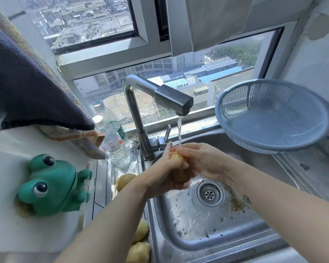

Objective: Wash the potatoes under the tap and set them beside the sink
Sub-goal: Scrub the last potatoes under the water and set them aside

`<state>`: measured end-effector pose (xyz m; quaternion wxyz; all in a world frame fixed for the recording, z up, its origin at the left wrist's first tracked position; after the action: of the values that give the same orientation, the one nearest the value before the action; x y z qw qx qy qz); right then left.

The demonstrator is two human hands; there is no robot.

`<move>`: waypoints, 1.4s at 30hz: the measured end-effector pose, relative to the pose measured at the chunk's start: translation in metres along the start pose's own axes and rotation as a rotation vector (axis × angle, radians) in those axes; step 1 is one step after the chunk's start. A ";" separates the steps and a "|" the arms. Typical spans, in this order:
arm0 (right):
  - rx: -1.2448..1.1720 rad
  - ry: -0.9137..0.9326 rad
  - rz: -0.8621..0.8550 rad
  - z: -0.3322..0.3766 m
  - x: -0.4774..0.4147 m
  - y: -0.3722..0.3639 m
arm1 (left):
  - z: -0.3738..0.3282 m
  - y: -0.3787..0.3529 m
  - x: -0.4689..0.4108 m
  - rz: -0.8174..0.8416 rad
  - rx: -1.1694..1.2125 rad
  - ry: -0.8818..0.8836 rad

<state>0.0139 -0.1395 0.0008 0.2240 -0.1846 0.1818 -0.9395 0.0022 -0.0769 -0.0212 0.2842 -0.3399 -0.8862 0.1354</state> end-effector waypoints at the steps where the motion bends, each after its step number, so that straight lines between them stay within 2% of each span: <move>1: 0.004 0.015 -0.066 0.000 -0.003 0.003 | -0.001 0.000 -0.002 -0.033 0.009 -0.014; 4: -0.003 0.064 -0.318 0.000 -0.004 0.025 | -0.006 0.002 -0.002 -0.178 0.078 -0.092; 7: 0.307 0.151 -0.489 0.011 0.006 0.041 | -0.004 0.011 0.001 -0.356 0.083 -0.123; 10: 0.469 0.189 -0.462 0.016 0.012 0.043 | 0.000 0.013 0.002 -0.406 0.096 -0.098; 12: 0.462 0.167 -0.421 0.014 0.013 0.041 | 0.000 0.014 0.003 -0.427 0.131 -0.080; 16: 0.390 0.160 -0.203 0.002 0.008 0.007 | 0.005 0.012 0.000 -0.412 0.225 0.034; 20: 0.425 0.244 -0.352 0.009 0.007 0.008 | 0.006 0.013 -0.002 -0.402 0.178 0.101; 24: 0.329 0.180 -0.482 0.007 0.002 0.016 | 0.004 0.004 0.001 -0.357 0.123 0.010; 27: 0.383 0.123 -0.441 0.002 -0.001 0.009 | 0.013 0.009 0.003 -0.394 0.225 -0.003; 30: 0.567 0.191 -0.280 -0.003 -0.002 -0.011 | 0.026 0.020 0.003 -0.437 0.407 0.043; 33: 0.694 0.251 -0.233 -0.004 0.001 -0.014 | 0.030 0.019 0.001 -0.386 0.452 0.090; 36: 0.669 0.305 -0.292 0.001 0.005 -0.009 | 0.028 0.012 0.000 -0.360 0.408 0.090; 38: 0.602 0.342 -0.394 0.004 0.005 -0.004 | 0.026 0.012 -0.001 -0.388 0.357 0.082; 40: 0.481 0.346 -0.518 0.003 0.004 0.006 | 0.025 0.012 -0.002 -0.409 0.303 0.085; 42: 0.294 0.260 -0.599 -0.003 0.004 0.016 | 0.027 0.012 -0.001 -0.424 0.257 0.103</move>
<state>0.0147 -0.1542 -0.0070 -0.0622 -0.0743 0.0094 -0.9953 -0.0068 -0.0702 -0.0488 0.3916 -0.1139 -0.8977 0.1666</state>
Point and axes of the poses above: each hand's wrist, its own x-axis away from the middle knuckle, its own y-axis out of the back of the hand, z = x × y, the point moved 9 cm from there along -x, towards the middle knuckle, and after that the axes turned 5 degrees about z, right-handed, at the moved point
